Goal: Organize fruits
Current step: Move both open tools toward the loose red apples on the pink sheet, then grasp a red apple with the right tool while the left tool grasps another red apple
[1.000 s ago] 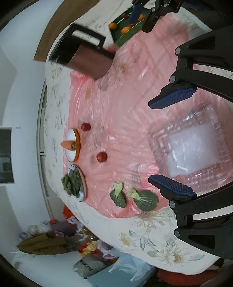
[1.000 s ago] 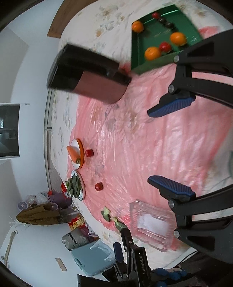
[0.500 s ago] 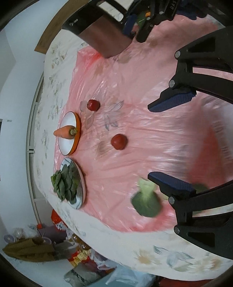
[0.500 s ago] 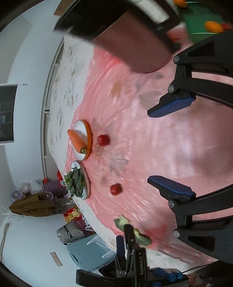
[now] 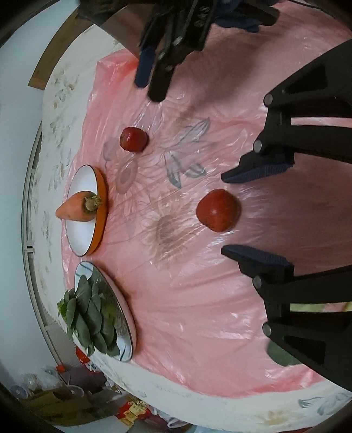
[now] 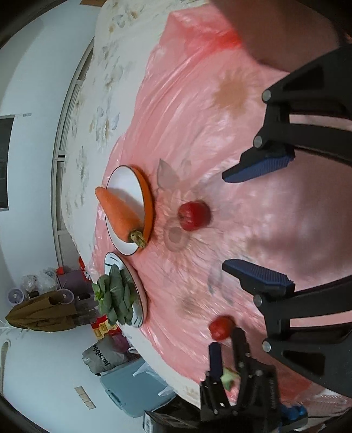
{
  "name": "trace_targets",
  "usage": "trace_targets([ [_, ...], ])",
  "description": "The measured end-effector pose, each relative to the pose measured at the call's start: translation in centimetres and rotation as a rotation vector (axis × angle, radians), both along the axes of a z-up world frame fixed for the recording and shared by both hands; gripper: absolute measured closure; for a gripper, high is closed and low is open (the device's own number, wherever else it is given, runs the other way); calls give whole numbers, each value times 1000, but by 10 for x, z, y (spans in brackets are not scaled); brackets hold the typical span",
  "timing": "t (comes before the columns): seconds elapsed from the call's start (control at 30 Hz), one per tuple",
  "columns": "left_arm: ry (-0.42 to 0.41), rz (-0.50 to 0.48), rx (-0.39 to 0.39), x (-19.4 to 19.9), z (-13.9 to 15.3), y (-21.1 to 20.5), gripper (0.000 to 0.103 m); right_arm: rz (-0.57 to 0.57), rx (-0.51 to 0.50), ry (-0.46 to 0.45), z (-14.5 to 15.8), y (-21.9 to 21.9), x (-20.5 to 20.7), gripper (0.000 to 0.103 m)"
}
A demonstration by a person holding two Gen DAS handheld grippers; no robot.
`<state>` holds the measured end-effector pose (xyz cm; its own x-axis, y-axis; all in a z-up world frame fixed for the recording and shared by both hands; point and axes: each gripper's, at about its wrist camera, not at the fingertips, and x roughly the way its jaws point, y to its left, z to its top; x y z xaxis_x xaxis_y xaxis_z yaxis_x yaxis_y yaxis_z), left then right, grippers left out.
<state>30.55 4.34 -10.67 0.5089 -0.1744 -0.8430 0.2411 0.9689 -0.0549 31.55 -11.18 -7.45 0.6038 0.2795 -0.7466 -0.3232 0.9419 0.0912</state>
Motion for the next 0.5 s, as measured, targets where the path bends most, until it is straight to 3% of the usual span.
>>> trace_targets([
  [0.1, 7, -14, 0, 5, -5, -2, 67, 14, -9, 6, -7, 8, 19, 43],
  [0.3, 10, -56, 4, 8, -7, -3, 72, 25, -31, 35, -22, 19, 45, 67],
  [0.43, 19, -64, -4, 10, -10, 0, 73, 26, -47, 47, -30, 24, 53, 73],
  [0.5, 14, -71, 0, 8, -11, -1, 73, 27, -56, 45, -31, 26, 55, 91],
])
